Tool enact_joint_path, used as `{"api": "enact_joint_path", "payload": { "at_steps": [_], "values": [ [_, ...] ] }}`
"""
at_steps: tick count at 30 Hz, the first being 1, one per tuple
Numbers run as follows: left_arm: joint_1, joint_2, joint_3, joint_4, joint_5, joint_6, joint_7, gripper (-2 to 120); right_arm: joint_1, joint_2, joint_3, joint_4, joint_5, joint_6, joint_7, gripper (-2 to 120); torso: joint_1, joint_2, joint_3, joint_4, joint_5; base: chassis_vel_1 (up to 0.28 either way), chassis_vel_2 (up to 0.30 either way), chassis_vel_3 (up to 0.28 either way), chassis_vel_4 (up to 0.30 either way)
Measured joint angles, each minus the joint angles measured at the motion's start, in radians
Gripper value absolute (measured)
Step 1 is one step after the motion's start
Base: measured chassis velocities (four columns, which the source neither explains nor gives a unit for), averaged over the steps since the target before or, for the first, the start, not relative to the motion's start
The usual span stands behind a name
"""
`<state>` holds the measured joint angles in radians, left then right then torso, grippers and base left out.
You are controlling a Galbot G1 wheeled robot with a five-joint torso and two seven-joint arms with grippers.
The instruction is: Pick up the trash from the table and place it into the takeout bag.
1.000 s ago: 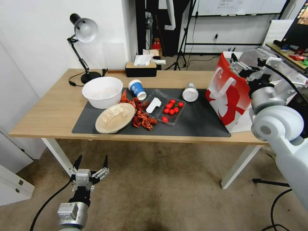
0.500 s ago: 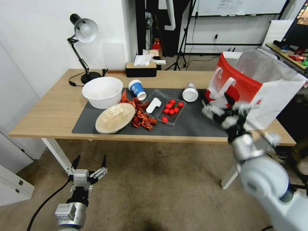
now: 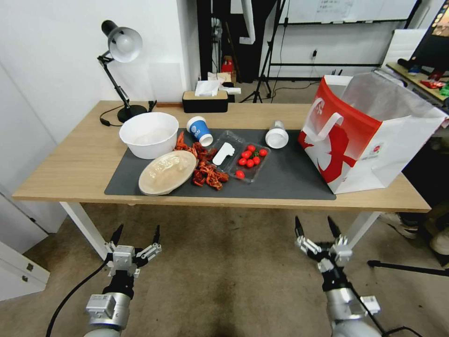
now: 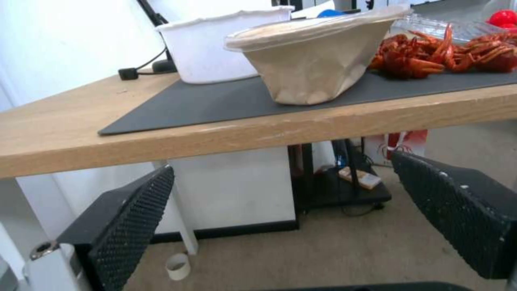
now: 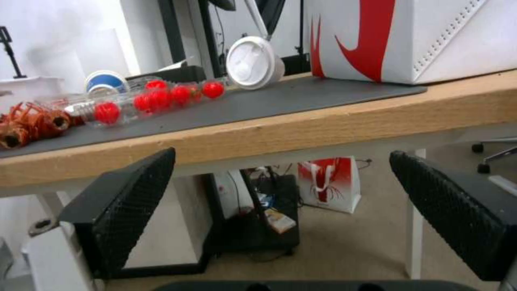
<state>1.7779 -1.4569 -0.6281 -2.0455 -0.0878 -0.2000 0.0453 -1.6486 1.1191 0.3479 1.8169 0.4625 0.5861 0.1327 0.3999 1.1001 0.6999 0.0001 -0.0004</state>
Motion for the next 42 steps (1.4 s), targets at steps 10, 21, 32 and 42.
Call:
{"api": "enact_joint_path", "payload": {
  "at_steps": [10,21,32,42],
  "values": [
    [0.011,-0.002,-0.003,0.0,0.003,-0.006,0.0,100,0.013,-0.011,0.001,0.041,0.012,-0.041,-0.004,100,0.0,0.0,0.0,0.0,0.0004,0.0,0.0,0.0,0.0],
    [0.025,-0.003,-0.008,-0.003,0.008,-0.016,-0.001,100,0.027,-0.013,-0.008,0.057,0.013,-0.072,-0.003,100,0.0,0.0,0.0,-0.0002,0.0004,0.0,0.0,0.0,0.0],
    [0.03,0.0,-0.012,0.001,0.004,-0.03,-0.003,100,0.09,-0.02,-0.047,0.094,-0.001,-0.153,0.012,100,0.0,0.0,0.0,-0.0002,0.0007,0.0,0.0,0.0,0.0],
    [0.021,-0.002,-0.012,-0.004,0.015,-0.024,-0.018,100,0.283,-0.074,-0.154,0.237,0.0,-0.507,0.216,100,0.0,0.0,0.0,-0.0003,0.0003,0.0,0.0,0.0,0.0]
  ]
}}
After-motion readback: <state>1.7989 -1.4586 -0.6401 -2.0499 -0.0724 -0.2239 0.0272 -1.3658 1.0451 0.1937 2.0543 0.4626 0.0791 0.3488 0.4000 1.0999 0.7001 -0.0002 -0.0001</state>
